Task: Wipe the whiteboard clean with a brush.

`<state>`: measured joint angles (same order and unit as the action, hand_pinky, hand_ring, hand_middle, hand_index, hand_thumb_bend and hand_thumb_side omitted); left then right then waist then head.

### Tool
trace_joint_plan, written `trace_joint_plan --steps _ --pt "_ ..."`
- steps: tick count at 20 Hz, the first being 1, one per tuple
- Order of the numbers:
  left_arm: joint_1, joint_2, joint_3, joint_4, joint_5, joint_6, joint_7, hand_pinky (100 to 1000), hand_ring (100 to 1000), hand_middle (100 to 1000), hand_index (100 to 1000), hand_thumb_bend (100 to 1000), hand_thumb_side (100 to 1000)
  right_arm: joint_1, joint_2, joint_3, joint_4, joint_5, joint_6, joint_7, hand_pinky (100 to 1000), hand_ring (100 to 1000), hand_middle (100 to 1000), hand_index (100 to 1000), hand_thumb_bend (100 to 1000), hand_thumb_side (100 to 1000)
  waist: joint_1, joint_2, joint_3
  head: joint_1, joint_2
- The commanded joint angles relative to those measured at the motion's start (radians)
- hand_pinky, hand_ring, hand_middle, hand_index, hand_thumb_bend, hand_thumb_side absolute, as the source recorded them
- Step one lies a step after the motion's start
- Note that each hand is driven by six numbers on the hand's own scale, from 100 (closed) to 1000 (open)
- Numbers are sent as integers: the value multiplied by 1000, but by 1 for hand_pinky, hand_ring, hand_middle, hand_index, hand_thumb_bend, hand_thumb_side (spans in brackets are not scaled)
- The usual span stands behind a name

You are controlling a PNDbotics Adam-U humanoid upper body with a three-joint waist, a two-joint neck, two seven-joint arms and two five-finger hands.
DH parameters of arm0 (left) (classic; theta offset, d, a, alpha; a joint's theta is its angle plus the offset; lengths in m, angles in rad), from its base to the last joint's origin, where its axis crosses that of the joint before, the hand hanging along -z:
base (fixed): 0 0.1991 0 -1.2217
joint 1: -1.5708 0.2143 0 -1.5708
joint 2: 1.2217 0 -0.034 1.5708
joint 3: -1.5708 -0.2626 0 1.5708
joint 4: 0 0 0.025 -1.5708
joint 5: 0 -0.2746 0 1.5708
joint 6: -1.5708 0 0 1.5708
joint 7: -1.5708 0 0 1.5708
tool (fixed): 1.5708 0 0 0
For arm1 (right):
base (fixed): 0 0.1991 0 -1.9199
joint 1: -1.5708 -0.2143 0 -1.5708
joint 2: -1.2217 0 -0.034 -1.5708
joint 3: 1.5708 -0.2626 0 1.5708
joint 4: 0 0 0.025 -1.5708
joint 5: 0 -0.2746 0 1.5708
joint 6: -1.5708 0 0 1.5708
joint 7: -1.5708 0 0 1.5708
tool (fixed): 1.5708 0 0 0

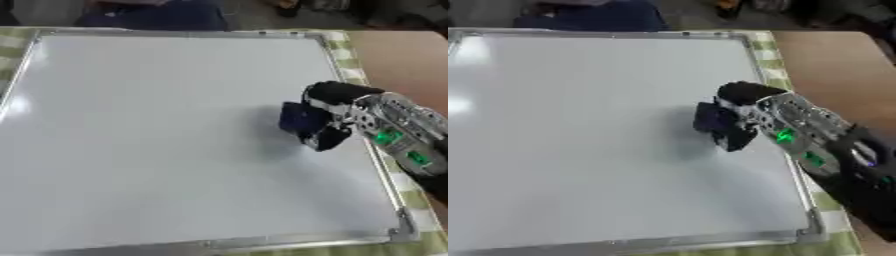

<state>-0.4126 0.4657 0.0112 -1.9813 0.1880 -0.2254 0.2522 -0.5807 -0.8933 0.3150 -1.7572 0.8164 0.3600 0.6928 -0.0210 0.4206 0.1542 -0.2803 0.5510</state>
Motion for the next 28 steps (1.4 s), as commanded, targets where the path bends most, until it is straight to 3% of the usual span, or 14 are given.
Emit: trace_joint_plan --steps 1,7,17,28 --pt "-8 20 13 -19 -3 -2 2 681 859 802 854 234 1000 -11 -40 -14 29 52 4 -9 351 533 326 146 100 100 0 -18 0 -4 -12" --pt "-7 20 14 -19 -3 -1 2 680 859 802 854 232 1000 -16 -26 -25 117 109 -1 -30 353 539 329 147 100 100 2 -17 1 -2 -13" --pt "-9 20 13 -19 -4 -2 1 680 859 802 854 231 1000 -33 -18 -23 184 171 -18 -51 353 545 330 148 100 100 4 -13 8 -4 -9" --pt "-13 20 12 -19 -3 -2 0 680 858 801 853 230 1000 -32 -24 -2 109 133 -36 -42 344 534 324 147 100 100 4 -17 12 -7 -11"
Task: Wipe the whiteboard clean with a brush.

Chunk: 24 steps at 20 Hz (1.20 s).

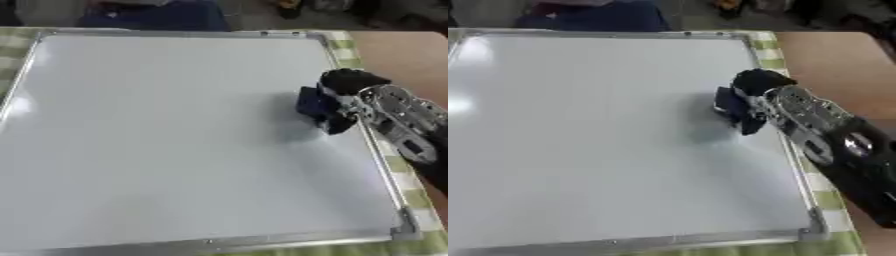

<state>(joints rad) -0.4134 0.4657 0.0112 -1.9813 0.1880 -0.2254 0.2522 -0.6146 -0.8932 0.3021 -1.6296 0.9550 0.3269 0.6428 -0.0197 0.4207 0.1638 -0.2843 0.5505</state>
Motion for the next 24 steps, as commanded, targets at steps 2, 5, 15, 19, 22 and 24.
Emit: trace_joint_plan --steps 2,5,15,19,22,24 --pt "-12 20 12 -19 -2 -2 0 680 858 801 854 230 1000 5 -24 13 -18 -1 -5 12 344 534 324 147 100 100 3 -18 2 -3 -11" --pt "-12 22 13 -19 -2 -3 1 680 858 801 853 232 1000 10 -25 17 -26 -11 -13 19 342 532 323 147 100 100 4 -19 2 -2 -13" --pt "-10 21 13 -19 -2 -2 1 679 858 801 853 232 1000 12 -29 17 -10 22 -14 29 345 543 327 149 100 100 4 -22 1 -4 -15" --pt "-9 21 14 -19 -3 -3 2 679 858 801 853 233 1000 15 -25 8 43 65 -9 17 347 551 330 150 100 100 4 -20 1 -3 -15" --pt "-8 21 14 -19 -4 -2 2 679 858 801 853 232 1000 14 -22 0 77 96 -5 6 348 555 332 152 100 100 4 -19 -1 -1 -14" --pt "-8 21 14 -19 -4 -2 2 679 858 801 853 233 1000 13 -20 -5 94 112 -4 1 349 556 333 152 100 100 4 -19 -2 -1 -14"
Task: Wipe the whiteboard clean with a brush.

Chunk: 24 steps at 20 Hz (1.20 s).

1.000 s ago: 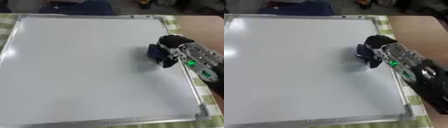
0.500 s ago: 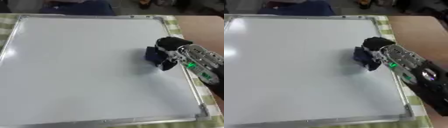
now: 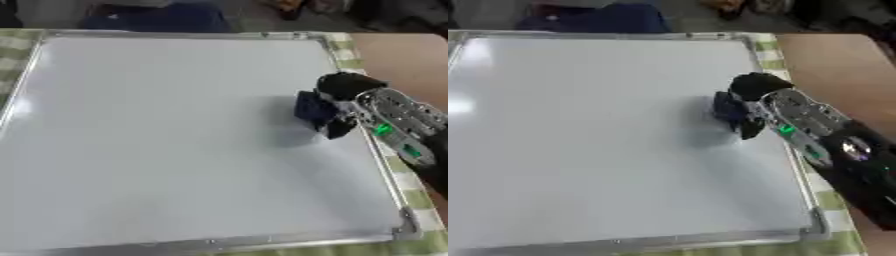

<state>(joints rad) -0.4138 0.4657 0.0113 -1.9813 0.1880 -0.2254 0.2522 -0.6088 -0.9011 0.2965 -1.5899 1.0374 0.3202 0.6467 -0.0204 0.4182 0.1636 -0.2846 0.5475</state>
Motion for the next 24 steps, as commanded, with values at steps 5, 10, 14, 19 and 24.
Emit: trace_joint_plan --steps 5,10,14,19,24 --pt "-6 21 14 -19 -4 -2 3 679 858 801 853 234 1000 2 -5 -9 65 39 4 -14 344 546 328 150 100 100 5 -20 -4 1 -7" --pt "-4 20 15 -19 -4 -2 4 679 858 801 853 235 1000 1 2 -16 -14 -52 11 -12 330 518 315 146 100 100 6 -25 -5 7 -5" --pt "-5 20 14 -19 -3 -1 3 678 857 800 852 237 1000 -5 -6 -16 -103 -131 31 3 321 505 308 144 100 100 4 -32 -7 13 -1" --pt "-4 20 13 -19 -1 -1 2 678 856 799 852 242 1000 -9 -9 -2 -182 -213 45 35 311 493 303 143 100 100 2 -45 -8 28 5" --pt "-5 21 12 -19 3 0 0 678 855 798 851 247 1000 -19 -3 31 -213 -316 55 92 308 487 300 143 100 100 -3 -63 -8 42 13"
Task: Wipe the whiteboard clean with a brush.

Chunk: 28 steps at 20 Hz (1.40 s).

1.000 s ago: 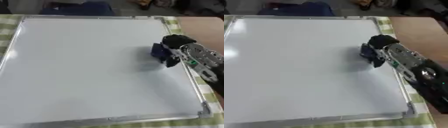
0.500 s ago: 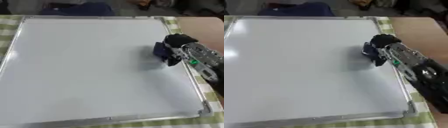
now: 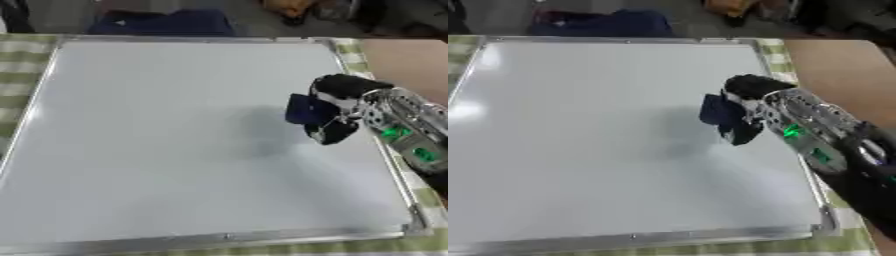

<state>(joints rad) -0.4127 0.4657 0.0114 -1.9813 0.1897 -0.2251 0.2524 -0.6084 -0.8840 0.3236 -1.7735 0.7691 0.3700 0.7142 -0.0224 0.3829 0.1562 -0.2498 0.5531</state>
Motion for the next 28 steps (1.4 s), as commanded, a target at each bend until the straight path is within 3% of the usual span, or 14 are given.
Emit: trace_joint_plan --steps 1,9,14,21,28 --pt "-6 21 11 -19 2 0 0 678 854 798 851 248 1000 -23 -16 9 -32 -66 10 32 303 481 295 142 100 100 -2 -31 -1 11 10" --pt "-7 20 9 -19 9 0 -3 678 853 797 849 255 1000 -74 44 39 -75 -170 51 52 292 460 284 139 100 100 -6 -55 -3 44 31" --pt "-10 17 7 -19 13 1 -6 677 852 796 848 257 1000 -131 141 50 -88 -198 79 56 282 440 275 136 100 100 -5 -64 -8 52 40" --pt "-8 15 5 -19 14 1 -9 677 852 797 849 258 1000 -174 266 65 -70 -139 81 40 282 434 275 137 100 100 -4 -64 -11 60 51" --pt "-5 13 3 -19 13 3 -10 675 853 798 849 255 1000 -169 336 94 -22 -53 33 41 293 447 285 135 100 117 -1 -55 -8 56 57"
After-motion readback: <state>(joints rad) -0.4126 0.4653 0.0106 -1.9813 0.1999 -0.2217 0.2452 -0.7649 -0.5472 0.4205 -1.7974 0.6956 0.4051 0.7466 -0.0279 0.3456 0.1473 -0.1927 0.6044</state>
